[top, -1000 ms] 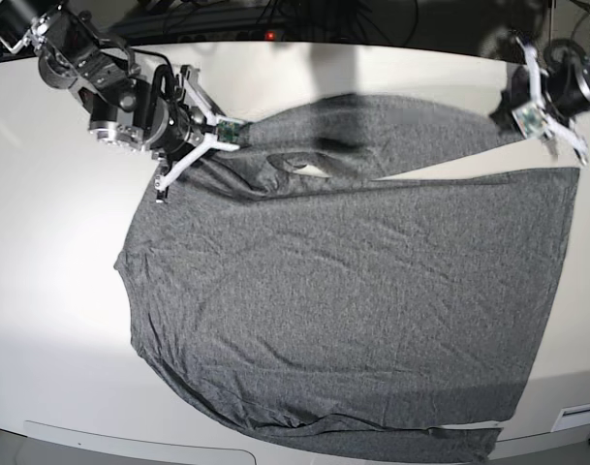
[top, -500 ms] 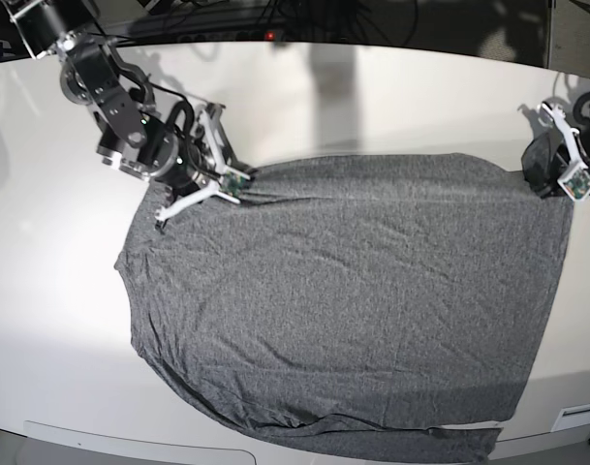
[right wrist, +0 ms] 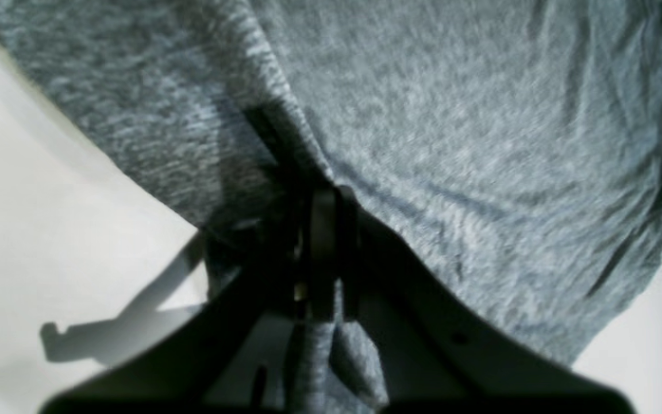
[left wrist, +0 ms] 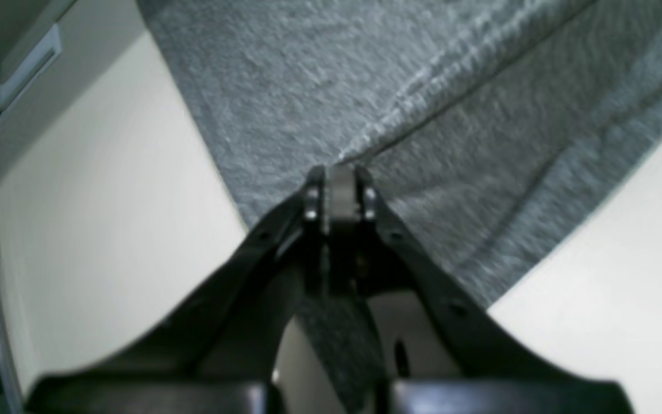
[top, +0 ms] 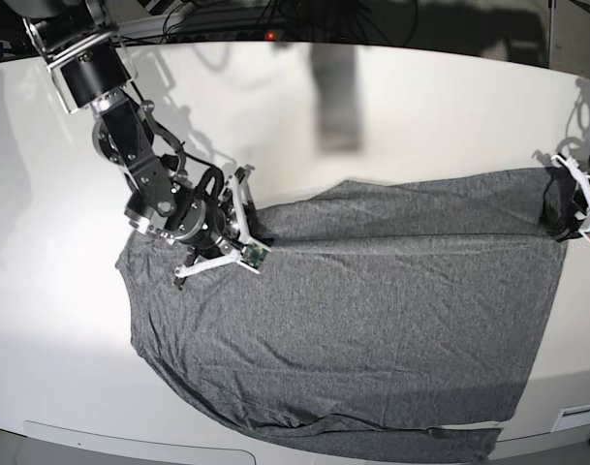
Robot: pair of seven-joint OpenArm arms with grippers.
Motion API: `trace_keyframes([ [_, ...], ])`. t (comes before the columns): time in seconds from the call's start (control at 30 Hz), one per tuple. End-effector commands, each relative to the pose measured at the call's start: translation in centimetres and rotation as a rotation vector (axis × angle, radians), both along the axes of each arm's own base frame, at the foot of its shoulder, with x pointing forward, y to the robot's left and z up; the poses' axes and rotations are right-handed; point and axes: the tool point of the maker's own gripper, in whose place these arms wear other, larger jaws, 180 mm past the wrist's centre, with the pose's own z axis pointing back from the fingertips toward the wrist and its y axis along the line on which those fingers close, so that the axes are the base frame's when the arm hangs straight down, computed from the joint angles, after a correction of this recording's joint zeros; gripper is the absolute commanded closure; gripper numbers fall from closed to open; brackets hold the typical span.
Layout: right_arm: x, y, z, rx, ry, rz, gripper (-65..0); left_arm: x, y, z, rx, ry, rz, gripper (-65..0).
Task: Fold the T-shirt properly
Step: 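Lift the shirt edge with both grippers and pull it taut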
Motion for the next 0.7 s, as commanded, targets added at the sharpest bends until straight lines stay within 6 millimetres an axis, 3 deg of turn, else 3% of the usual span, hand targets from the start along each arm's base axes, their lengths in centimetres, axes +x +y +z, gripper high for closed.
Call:
trace_keyframes([
  [0.0,1.6,-0.6,1.4,-0.006,-0.046,-0.015,0.0,1.3,1.1,1.8,0.026,-0.057,0.015,0.0],
  [0.23,1.6,-0.7,1.3,-0.008,-0.043,-0.017,0.0,1.3,1.1,1.3,0.034,-0.051,0.016,-0.3],
  [0.37,1.5,-0.7,1.2,-0.011,-0.041,-0.019,-0.8,1.2,1.2,1.1,0.054,-0.044,0.011,-18.1],
  [0.43,1.7,-0.7,1.4,-0.008,-0.046,-0.018,-17.0,1.2,1.2,1.1,0.054,-0.044,0.011,-19.2],
  [0.5,2.1,-0.4,1.8,0.007,-0.061,-0.013,-26.8,1.2,1.4,0.9,0.060,-0.034,0.016,-19.1],
  [0.67,3.7,-0.4,3.4,0.014,-0.103,-0.018,-27.6,0.8,2.0,0.2,0.090,0.009,0.036,-19.1],
])
